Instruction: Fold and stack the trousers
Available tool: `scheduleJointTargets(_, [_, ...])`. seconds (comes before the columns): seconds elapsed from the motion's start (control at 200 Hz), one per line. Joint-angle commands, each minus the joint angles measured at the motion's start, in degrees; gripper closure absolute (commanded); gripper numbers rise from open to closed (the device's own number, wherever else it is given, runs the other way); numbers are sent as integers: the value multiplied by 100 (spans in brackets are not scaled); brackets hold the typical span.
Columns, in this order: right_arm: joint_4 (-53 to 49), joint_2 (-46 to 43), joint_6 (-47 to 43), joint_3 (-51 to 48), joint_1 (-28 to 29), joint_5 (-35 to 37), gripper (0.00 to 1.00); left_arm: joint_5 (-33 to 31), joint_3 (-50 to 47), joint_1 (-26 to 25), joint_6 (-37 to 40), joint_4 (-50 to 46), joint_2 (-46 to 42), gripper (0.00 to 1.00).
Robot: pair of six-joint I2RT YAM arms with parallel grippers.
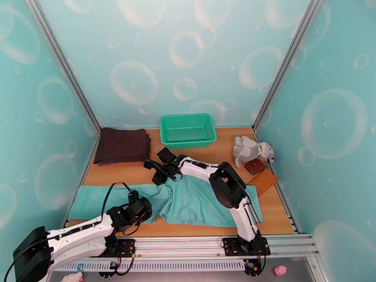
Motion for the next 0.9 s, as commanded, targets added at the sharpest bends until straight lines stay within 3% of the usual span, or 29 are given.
scheduleJointTargets(0.0, [1203, -601, 662, -597, -228, 215, 68, 496, -389, -96, 76, -417, 279, 67])
scheduleJointTargets(0.15, [2452, -1345, 1179, -1630, -553, 125, 61, 503, -399, -106, 89, -407, 281, 67])
scheduleJointTargets(0.455, [3602, -2166, 1378, -2810, -744, 401, 41, 354, -267, -113, 142, -535, 113, 67])
scheduleJointTargets(0.75, [3436, -2483, 1348, -2951, -834, 286, 39, 344, -266, -120, 242, -612, -83, 67])
scheduleJointTargets(0.895, [2441, -2108, 1028, -2318, -808, -173, 41, 381, -318, -122, 257, -592, -109, 67])
